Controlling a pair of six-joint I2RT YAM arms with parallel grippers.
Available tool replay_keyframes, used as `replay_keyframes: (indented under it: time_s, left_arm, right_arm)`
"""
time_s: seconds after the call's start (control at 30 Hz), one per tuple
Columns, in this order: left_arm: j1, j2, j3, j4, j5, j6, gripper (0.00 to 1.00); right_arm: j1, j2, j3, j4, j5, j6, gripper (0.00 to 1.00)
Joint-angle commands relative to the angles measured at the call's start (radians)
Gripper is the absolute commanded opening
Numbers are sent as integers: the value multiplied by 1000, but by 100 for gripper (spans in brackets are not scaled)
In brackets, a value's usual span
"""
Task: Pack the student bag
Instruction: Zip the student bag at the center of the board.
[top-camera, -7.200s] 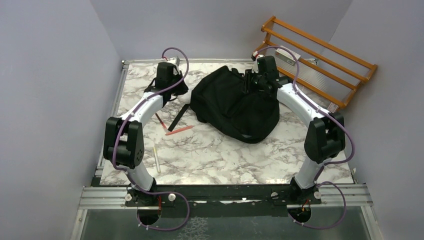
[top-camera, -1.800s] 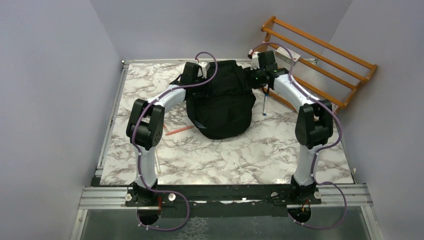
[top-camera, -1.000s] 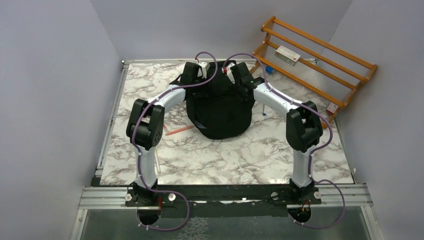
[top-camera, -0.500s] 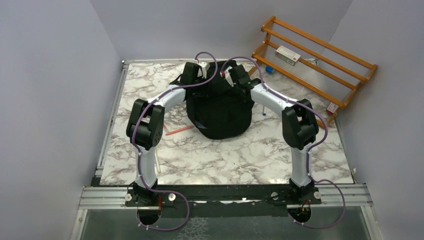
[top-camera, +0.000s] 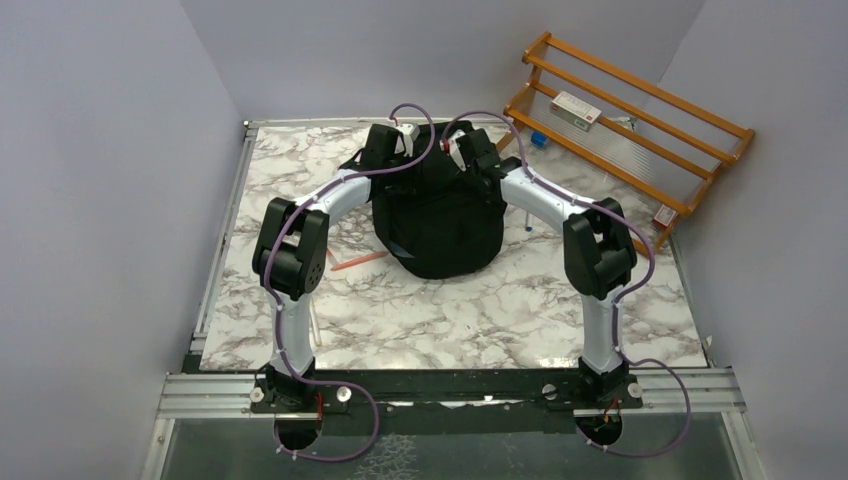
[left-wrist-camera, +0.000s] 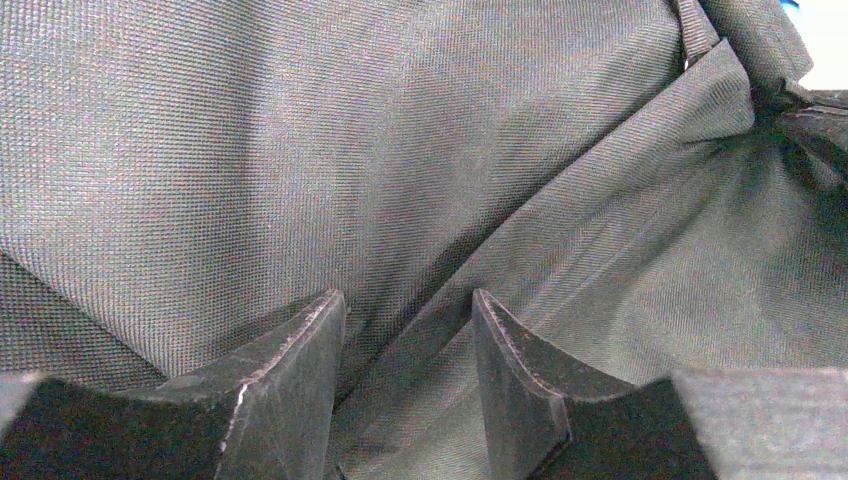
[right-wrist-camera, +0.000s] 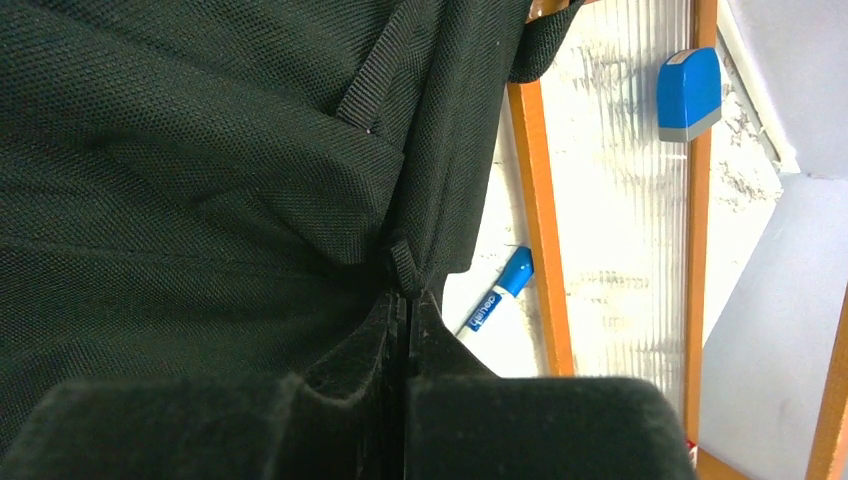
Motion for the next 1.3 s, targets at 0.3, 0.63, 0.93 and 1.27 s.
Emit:
replay_keyframes:
  time_s: [0.3, 0.63, 0.93, 1.27]
  left_arm:
    - [7, 1, 18, -28, 16, 5, 50]
    - [9, -4, 19, -28, 20, 4, 50]
    - [9, -6, 20, -28, 20, 5, 50]
    - [9, -6, 20, -30, 20, 6, 50]
  right_arm:
    - [-31, -81, -1, 88, -73, 224, 1]
    - [-121, -65, 31, 41, -297, 412, 3]
    - [-127, -33, 53, 32, -301, 412, 24]
    - [-127, -43, 43, 38, -281, 412, 1]
